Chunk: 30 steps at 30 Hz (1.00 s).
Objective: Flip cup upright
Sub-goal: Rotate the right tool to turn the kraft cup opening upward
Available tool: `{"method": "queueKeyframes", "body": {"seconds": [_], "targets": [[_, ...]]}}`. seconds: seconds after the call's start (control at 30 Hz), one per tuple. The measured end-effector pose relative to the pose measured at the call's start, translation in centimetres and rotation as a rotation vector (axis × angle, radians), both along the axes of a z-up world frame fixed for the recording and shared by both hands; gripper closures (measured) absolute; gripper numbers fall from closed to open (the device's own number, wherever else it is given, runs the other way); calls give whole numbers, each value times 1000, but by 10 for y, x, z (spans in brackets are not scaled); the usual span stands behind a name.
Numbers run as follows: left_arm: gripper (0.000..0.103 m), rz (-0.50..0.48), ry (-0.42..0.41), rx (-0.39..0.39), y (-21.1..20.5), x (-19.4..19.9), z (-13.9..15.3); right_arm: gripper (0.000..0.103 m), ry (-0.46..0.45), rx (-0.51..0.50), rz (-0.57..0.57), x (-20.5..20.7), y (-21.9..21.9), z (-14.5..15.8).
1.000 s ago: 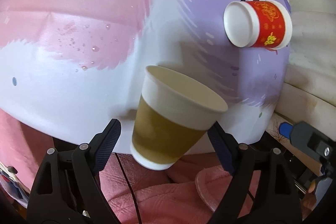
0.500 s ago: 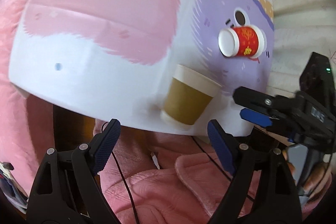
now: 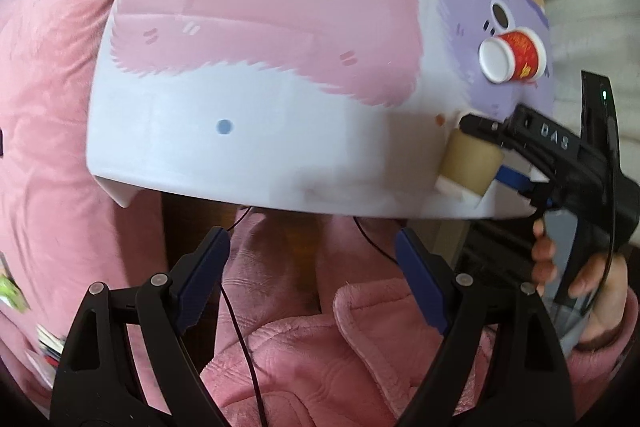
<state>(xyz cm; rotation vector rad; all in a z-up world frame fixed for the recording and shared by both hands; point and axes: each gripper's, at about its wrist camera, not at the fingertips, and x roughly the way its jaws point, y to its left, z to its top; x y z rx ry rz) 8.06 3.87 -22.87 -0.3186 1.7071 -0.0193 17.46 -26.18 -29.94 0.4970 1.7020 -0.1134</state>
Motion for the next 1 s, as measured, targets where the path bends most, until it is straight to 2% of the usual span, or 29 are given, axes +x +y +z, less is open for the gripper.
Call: {"method": "queueKeyframes", "body": {"seconds": [0.17, 0.23, 0.27, 0.4, 0.5, 0.63, 0.8, 0.9, 1.0], "targets": [[20, -125, -12, 34, 12, -1, -2, 14, -58, -51, -36, -10, -5, -2], [20, -176, -23, 49, 12, 1, -3, 28, -82, -61, -30, -14, -5, -7], [20, -199, -24, 56, 11, 2, -4, 31, -89, -71, -28, -16, -5, -8], [20, -261, -31, 63, 2, 9, -6, 33, -162, -120, -6, -26, -3, 3], [20, -305, -40, 67, 0, 10, -5, 34, -233, -114, -6, -35, 4, 13], [20, -324, -56, 53, 0, 14, -4, 36, -367, -113, -28, -49, 9, 35], [20, -323, -61, 49, 7, 15, -2, 37, -611, -179, -20, -69, 24, 66], [20, -309, -64, 46, 16, 14, -2, 37, -691, -238, 10, -69, 39, 64], [20, -277, -74, 62, 30, 15, 0, 37, -796, -233, 8, -66, 50, 55]]}}
